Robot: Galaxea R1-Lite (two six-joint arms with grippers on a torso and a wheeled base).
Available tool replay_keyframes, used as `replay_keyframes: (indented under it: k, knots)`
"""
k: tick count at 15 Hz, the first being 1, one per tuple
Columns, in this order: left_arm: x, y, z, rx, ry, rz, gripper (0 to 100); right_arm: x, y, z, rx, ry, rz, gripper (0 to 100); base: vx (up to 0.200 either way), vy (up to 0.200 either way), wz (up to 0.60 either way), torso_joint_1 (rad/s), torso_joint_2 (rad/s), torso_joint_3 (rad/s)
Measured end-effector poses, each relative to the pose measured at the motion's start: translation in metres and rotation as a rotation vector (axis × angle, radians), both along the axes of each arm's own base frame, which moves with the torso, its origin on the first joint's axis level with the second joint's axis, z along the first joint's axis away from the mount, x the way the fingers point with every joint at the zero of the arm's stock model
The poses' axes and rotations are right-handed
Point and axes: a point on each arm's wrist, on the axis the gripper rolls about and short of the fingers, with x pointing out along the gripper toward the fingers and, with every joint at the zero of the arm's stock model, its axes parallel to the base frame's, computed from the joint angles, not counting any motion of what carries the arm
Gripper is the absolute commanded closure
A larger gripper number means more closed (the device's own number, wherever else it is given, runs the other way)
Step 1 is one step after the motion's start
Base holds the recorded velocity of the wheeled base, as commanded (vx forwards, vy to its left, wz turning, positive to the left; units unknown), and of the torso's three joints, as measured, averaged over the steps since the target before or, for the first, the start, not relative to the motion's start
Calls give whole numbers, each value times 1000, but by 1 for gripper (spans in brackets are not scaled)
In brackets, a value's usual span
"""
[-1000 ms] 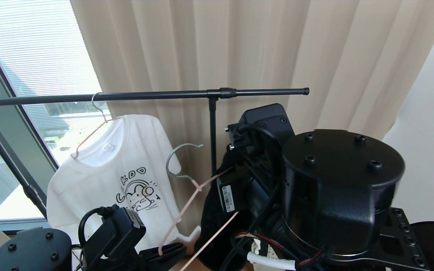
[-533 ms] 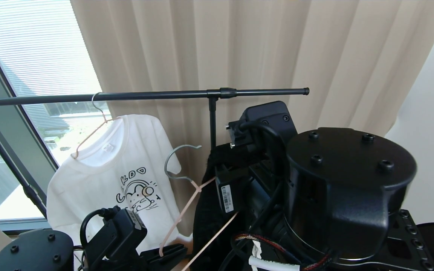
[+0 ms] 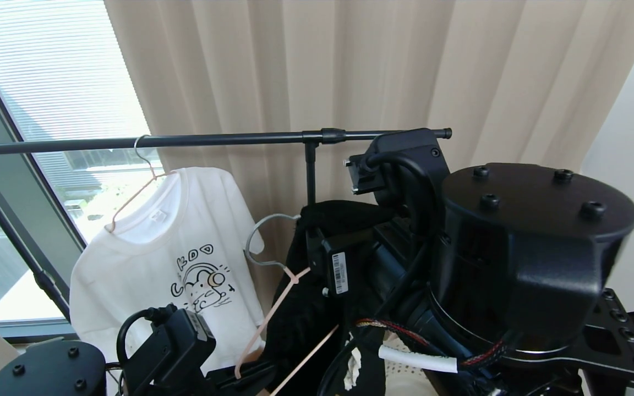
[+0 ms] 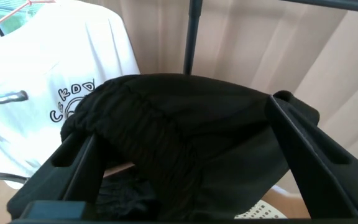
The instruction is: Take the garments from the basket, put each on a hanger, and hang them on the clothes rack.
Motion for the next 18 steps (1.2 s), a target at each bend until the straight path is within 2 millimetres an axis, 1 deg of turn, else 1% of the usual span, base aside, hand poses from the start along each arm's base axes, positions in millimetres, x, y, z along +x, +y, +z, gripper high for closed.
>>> replay_keyframes:
  k: [11, 13, 18]
  knots:
    - [4, -1, 2, -32, 2, 25, 100, -4, 4, -6, -18, 7, -1, 0, 0, 0, 0, 0, 0, 0]
    - [6, -1, 3, -48, -8, 43, 100, -7, 5, -7, -23, 8, 8, 0, 0, 0, 0, 0, 0, 0]
    - [10, -3, 1, -60, -6, 77, 100, -9, 4, -8, -26, 9, 12, 0, 0, 0, 0, 0, 0, 0]
